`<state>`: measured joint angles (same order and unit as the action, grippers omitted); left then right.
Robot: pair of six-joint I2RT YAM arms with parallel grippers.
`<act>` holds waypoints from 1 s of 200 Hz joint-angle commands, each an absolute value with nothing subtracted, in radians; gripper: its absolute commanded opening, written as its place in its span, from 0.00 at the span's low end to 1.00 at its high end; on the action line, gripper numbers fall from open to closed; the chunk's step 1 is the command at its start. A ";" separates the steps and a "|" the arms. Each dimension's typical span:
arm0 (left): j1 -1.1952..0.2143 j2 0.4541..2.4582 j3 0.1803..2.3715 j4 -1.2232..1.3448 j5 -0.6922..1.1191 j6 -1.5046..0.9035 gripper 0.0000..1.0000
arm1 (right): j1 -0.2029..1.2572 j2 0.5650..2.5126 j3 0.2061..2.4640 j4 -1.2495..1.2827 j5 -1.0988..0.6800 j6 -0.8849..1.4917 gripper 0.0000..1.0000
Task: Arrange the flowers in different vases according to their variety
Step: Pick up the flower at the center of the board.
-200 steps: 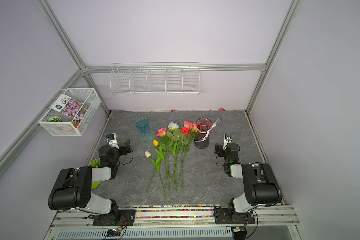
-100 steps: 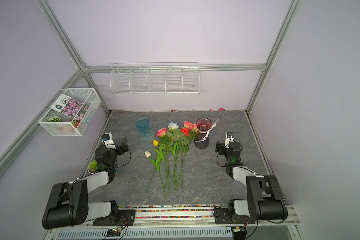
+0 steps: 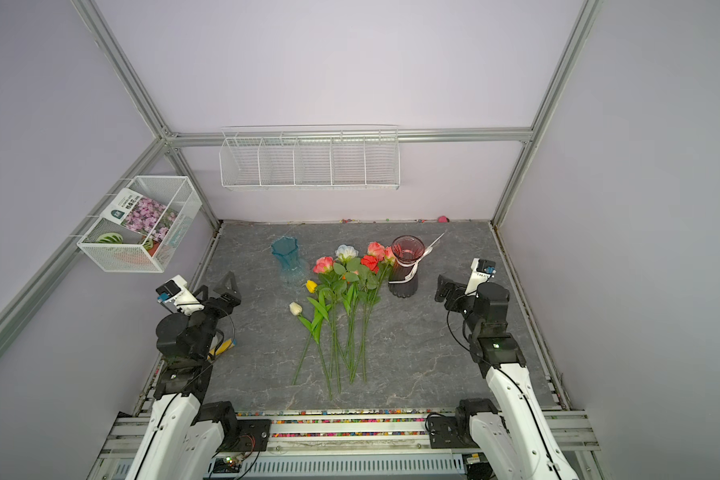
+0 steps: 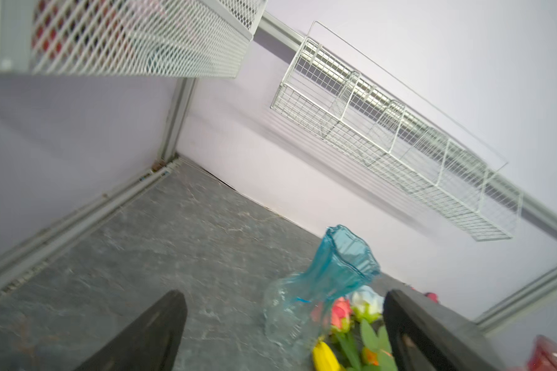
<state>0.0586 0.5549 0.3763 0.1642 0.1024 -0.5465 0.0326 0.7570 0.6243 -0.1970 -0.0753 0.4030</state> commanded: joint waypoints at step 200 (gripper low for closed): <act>0.057 0.651 0.245 0.154 0.444 -0.865 1.00 | 0.808 1.261 0.859 -0.427 0.158 0.540 0.49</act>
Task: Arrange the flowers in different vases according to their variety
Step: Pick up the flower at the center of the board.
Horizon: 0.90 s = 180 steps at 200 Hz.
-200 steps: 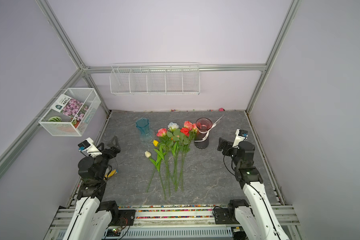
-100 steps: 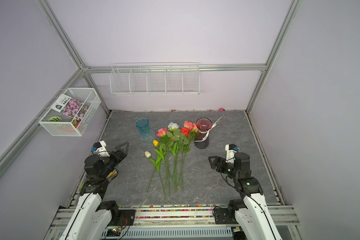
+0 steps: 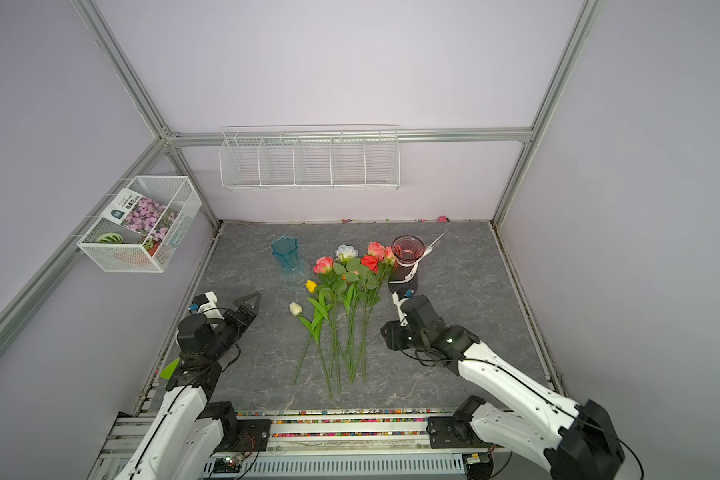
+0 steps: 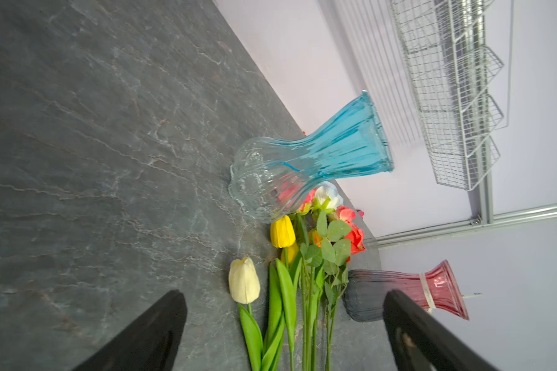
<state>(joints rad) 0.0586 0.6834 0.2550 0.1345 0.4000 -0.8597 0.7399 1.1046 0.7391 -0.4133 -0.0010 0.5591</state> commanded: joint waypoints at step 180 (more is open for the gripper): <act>0.057 0.591 0.271 0.076 0.392 -0.839 1.00 | 0.825 2.044 1.440 -0.713 0.338 0.584 0.26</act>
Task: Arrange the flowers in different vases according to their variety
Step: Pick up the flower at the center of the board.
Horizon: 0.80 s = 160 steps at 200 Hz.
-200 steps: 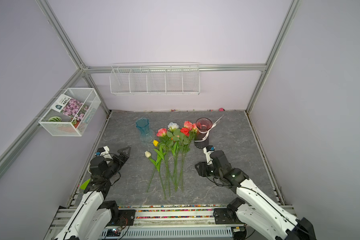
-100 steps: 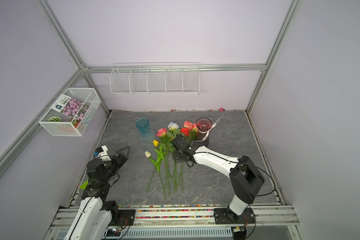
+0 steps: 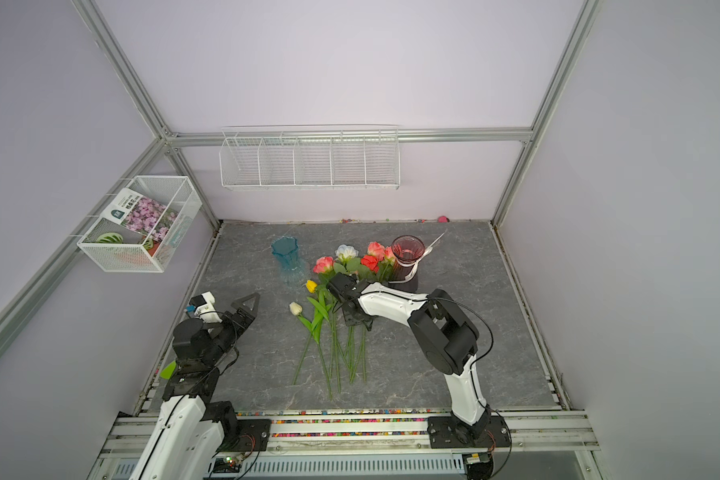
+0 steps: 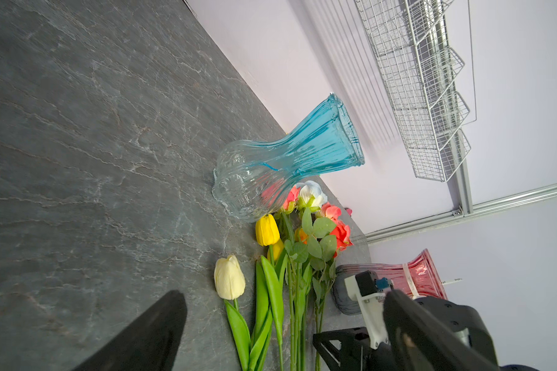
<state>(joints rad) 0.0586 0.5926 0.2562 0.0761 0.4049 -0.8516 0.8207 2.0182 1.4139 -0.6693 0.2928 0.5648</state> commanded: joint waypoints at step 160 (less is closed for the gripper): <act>0.057 0.531 0.301 0.007 0.351 -0.799 1.00 | 0.791 1.941 1.426 -0.644 0.314 0.548 0.00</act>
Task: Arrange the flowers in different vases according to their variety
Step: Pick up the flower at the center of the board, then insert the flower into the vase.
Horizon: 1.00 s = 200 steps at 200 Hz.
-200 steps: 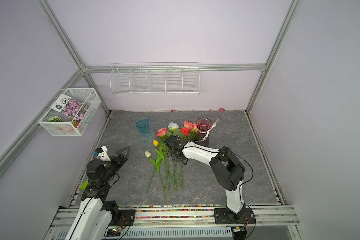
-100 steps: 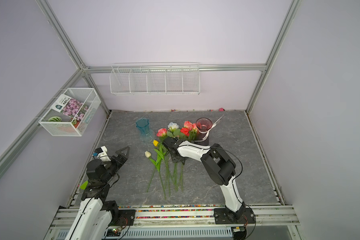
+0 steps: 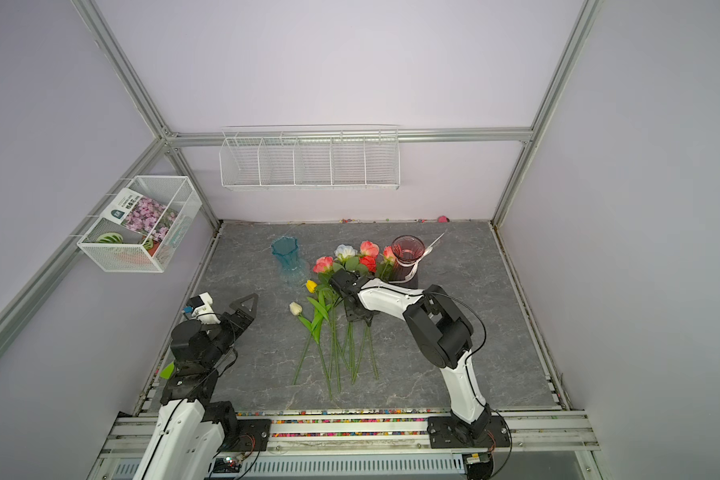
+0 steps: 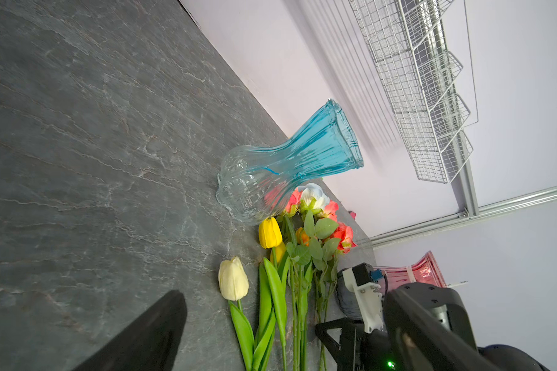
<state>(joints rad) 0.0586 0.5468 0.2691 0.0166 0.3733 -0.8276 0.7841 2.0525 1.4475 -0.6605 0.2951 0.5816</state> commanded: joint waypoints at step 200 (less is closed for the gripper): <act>0.057 0.543 0.275 0.084 0.418 -0.735 1.00 | 0.705 1.201 1.325 0.179 0.543 -0.099 0.00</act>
